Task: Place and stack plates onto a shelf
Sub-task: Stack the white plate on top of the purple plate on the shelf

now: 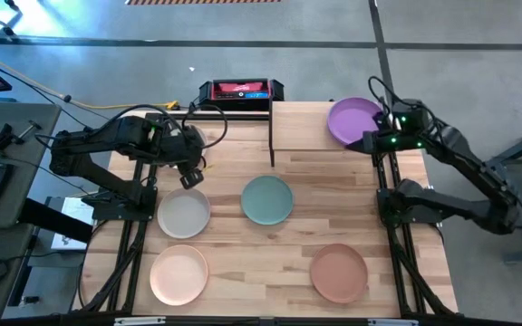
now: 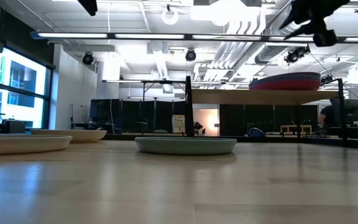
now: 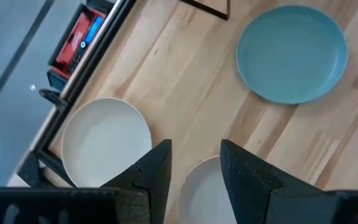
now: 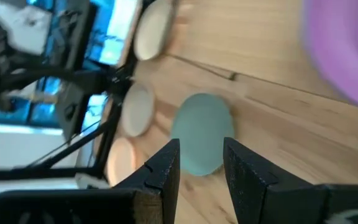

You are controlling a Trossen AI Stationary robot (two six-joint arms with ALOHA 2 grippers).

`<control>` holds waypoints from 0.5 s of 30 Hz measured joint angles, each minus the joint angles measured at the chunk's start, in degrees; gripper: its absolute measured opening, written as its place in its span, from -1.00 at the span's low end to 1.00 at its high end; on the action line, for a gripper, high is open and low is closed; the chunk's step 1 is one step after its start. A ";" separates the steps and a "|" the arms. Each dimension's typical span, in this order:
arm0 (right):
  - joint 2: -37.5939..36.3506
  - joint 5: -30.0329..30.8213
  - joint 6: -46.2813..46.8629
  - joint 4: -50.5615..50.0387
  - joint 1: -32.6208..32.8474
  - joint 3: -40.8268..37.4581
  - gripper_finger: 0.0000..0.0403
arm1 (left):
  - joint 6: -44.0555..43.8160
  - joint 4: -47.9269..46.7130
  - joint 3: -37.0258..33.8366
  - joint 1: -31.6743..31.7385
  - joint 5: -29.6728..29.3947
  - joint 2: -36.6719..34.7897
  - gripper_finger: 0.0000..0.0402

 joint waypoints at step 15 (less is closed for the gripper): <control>0.11 0.05 -10.10 24.03 15.95 0.02 -0.49 | -6.21 0.00 0.00 3.14 -1.97 0.00 -0.37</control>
